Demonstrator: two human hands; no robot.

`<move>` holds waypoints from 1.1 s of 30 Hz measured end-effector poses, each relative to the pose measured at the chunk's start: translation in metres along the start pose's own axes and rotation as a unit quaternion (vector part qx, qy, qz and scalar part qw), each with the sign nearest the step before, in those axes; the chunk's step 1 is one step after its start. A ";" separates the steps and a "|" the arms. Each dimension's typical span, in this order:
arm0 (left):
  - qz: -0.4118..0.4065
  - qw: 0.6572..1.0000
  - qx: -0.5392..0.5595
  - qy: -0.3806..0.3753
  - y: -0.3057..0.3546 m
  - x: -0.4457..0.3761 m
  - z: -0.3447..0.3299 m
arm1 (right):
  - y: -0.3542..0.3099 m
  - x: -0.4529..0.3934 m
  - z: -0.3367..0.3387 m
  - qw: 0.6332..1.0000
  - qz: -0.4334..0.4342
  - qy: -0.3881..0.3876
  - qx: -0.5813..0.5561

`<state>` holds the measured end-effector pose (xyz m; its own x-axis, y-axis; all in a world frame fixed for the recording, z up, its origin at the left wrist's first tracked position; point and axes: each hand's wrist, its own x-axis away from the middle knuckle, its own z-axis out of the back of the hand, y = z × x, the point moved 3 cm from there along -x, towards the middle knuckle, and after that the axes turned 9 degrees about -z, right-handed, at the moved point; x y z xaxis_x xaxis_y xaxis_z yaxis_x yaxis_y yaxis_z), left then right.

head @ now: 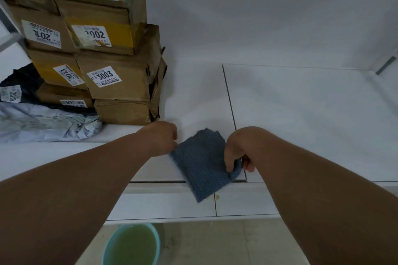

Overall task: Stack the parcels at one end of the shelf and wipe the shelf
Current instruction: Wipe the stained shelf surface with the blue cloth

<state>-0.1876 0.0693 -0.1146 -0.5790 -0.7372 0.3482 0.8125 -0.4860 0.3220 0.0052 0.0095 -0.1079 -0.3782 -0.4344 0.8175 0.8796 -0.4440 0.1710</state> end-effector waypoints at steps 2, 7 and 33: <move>-0.005 1.000 -0.008 -0.017 0.005 -0.003 -0.006 | -0.001 -0.010 0.000 0.998 0.000 0.055 -0.026; 0.017 0.999 -0.035 -0.005 0.012 -0.001 -0.013 | -0.005 -0.014 -0.001 0.963 0.072 0.219 -0.141; 0.052 0.914 0.379 0.137 0.016 0.014 0.068 | 0.007 0.047 0.054 0.888 0.237 0.269 -0.287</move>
<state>-0.1874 0.0834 -0.0444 -0.3770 -0.9017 0.2116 0.5215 -0.0179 0.8531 0.0093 0.0279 -0.0382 -0.2245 -0.9221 0.3151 0.7430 -0.3713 -0.5569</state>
